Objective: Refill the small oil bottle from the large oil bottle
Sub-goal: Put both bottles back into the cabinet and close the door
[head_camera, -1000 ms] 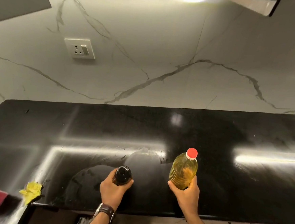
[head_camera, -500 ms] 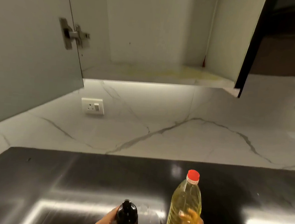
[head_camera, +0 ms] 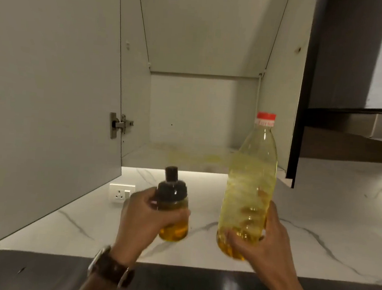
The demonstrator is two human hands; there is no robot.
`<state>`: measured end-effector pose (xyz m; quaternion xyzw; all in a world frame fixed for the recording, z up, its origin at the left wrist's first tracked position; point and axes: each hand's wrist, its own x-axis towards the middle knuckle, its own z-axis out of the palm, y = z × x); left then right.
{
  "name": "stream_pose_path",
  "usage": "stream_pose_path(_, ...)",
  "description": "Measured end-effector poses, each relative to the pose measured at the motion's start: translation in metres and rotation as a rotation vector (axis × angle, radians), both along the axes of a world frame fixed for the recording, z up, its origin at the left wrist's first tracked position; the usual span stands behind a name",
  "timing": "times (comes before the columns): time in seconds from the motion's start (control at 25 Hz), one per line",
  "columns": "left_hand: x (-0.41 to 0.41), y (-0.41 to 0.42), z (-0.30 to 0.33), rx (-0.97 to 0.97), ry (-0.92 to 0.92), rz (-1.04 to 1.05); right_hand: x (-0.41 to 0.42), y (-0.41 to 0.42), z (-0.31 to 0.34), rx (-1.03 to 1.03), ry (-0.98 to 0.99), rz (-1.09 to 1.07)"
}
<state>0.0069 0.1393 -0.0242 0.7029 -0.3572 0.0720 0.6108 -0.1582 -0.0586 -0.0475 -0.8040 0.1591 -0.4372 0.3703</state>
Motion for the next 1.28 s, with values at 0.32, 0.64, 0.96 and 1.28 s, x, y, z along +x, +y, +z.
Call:
stream_pose_path(0.32,0.064,-0.062,0.111,-0.085,0.005,0.080,0.073,-0.057,0.116,-0.163,-0.109,-0.161)
stream_pose_path(0.64,0.122,-0.106,0.117,-0.018,0.001,0.185,0.130,-0.098,0.135,-0.114,0.005,-0.278)
stream_pose_path(0.96,0.140,-0.116,0.121,0.058,0.002,0.140,0.150,-0.114,0.134,-0.121,0.121,-0.234)
stream_pose_path(1.28,0.105,-0.090,0.116,0.142,-0.034,0.241,0.122,-0.094,0.142,-0.047,0.234,-0.159)
